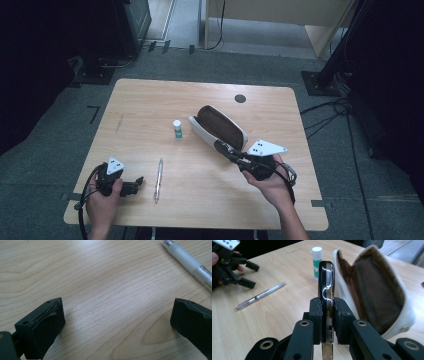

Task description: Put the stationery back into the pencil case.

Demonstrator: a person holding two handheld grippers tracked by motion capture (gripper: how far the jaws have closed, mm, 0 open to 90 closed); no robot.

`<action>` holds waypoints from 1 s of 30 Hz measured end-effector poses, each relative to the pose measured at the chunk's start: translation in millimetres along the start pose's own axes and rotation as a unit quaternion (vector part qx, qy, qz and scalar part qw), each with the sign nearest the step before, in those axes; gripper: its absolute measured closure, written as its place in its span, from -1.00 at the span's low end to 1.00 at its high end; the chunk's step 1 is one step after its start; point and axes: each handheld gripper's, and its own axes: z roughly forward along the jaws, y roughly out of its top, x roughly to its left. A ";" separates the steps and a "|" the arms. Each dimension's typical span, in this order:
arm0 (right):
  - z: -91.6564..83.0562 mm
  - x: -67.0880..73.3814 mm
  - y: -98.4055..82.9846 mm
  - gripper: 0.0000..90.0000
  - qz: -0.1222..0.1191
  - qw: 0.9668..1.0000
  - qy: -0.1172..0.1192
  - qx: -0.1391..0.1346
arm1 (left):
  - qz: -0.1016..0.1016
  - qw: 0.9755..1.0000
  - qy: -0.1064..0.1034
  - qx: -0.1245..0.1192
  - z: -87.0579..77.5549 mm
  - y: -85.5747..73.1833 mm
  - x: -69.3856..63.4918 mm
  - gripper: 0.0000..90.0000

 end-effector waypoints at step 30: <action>35.0 -48.9 32.3 0.74 0.041 0.998 -0.047 0.012 | 0.000 1.000 0.000 0.000 0.1 0.0 0.0 -1.00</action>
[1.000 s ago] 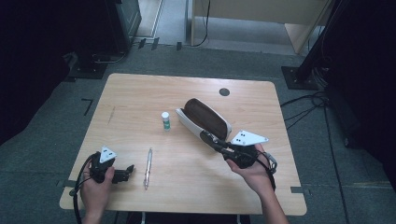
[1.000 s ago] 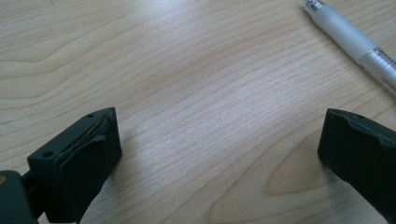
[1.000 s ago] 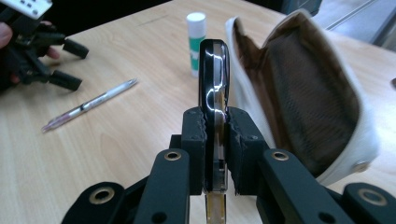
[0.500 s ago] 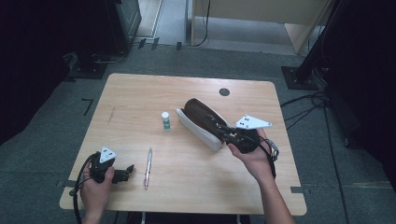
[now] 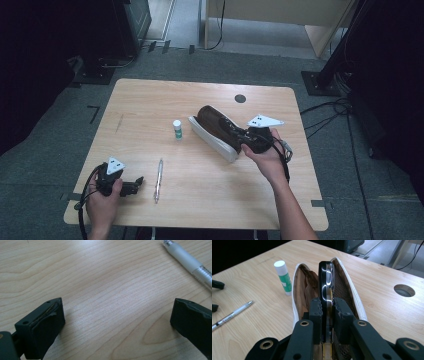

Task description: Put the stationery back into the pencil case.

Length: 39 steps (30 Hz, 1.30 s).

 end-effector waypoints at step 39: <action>51.5 -9.8 7.9 0.74 -0.005 0.994 0.005 0.109 | 0.000 1.000 0.000 0.000 0.0 0.0 0.0 -1.00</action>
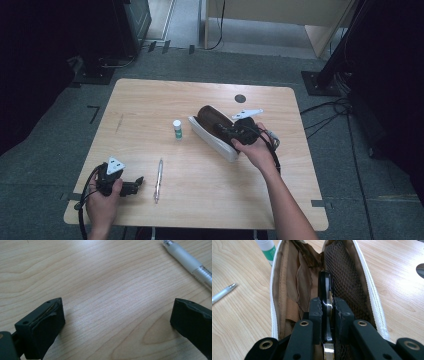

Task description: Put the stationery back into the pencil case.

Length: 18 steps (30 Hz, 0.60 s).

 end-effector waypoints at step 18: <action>2.3 2.7 4.7 0.73 -0.003 1.000 0.003 0.002 | 0.000 1.000 0.000 0.000 0.0 0.0 0.0 -1.00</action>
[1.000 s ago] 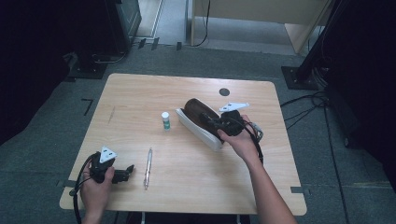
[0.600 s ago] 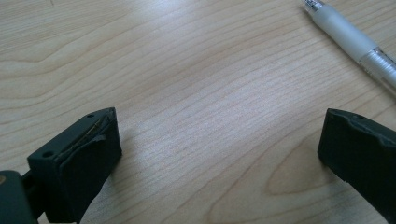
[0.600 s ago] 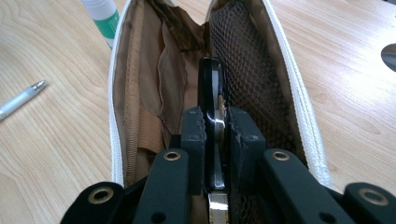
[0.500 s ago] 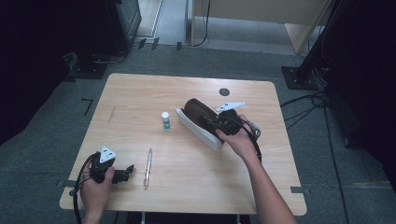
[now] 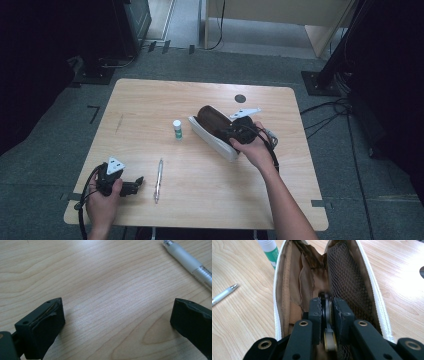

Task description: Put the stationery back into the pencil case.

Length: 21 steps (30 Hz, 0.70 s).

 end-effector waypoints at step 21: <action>3.0 1.6 5.2 0.75 0.000 1.000 0.004 -0.006 | 0.000 1.000 0.000 0.000 0.0 0.0 0.0 -1.00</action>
